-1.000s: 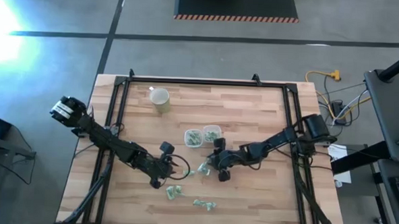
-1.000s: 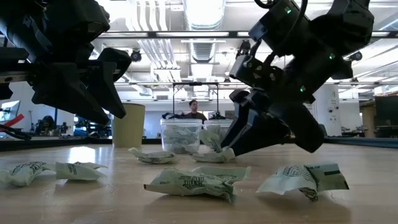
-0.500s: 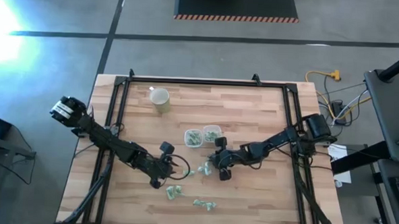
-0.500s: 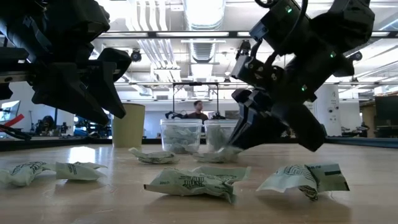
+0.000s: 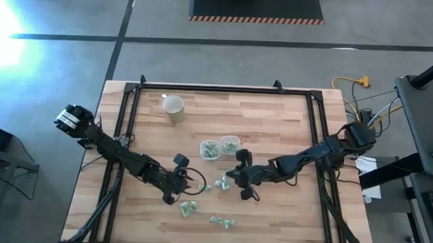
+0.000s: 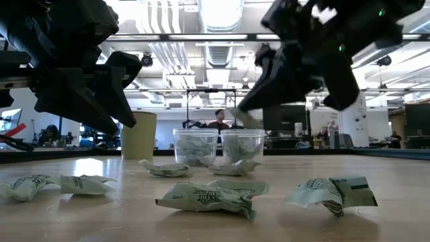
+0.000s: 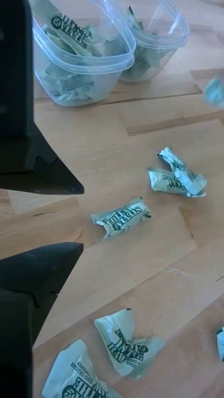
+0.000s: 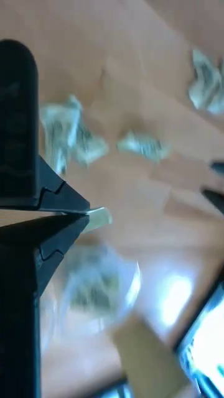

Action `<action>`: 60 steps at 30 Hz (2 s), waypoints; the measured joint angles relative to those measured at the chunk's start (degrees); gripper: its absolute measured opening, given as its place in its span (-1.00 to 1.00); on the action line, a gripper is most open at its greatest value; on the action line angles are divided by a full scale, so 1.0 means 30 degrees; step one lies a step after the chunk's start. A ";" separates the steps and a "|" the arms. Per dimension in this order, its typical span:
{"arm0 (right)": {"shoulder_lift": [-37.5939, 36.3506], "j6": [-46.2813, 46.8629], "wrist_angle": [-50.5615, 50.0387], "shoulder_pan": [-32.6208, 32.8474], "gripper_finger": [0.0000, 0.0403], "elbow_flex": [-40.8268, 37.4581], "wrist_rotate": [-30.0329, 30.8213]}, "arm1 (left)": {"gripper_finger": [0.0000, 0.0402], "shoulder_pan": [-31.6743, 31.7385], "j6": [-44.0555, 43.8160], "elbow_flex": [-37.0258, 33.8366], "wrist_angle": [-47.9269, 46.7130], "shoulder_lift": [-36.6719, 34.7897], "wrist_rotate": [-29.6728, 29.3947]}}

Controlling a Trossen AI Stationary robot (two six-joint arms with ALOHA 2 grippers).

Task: Pick and place items into bin
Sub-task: Put the stevia packet into the right transparent bin, then put the stevia packet into the left transparent bin

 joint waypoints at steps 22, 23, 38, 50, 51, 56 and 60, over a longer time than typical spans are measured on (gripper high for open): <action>-0.0859 0.3228 -0.0766 -0.2875 -0.96 0.0015 0.4861 | -0.41 0.0007 0.0017 0.0000 0.0009 0.0000 0.0000; -0.0859 0.3340 -0.0940 -0.2875 -0.96 0.0015 0.4854 | -0.41 0.0012 0.0020 0.0000 0.0009 0.0000 0.0000; -0.0859 0.4029 -0.1421 -0.2883 -0.63 0.0015 0.4839 | -0.41 0.0015 0.0022 0.0000 0.0017 0.0000 0.0000; -0.1090 0.2383 -0.1407 -0.2330 -0.39 0.0158 0.4847 | -0.41 0.0015 0.1031 -0.0007 0.1708 0.0000 0.2193; -0.1101 0.2354 -0.1407 -0.2237 -0.40 0.0160 0.4847 | -0.41 0.0010 0.1123 -0.0007 0.1947 0.0023 0.2339; -0.1129 0.1972 -0.1414 -0.1837 -0.45 0.0160 0.4846 | -0.41 0.0021 0.2012 -0.0007 0.3419 0.1040 0.2550; -0.1194 0.1450 -0.1414 -0.1473 -0.49 0.0168 0.4847 | -0.41 0.0064 0.2745 0.0137 0.4144 0.2432 0.2545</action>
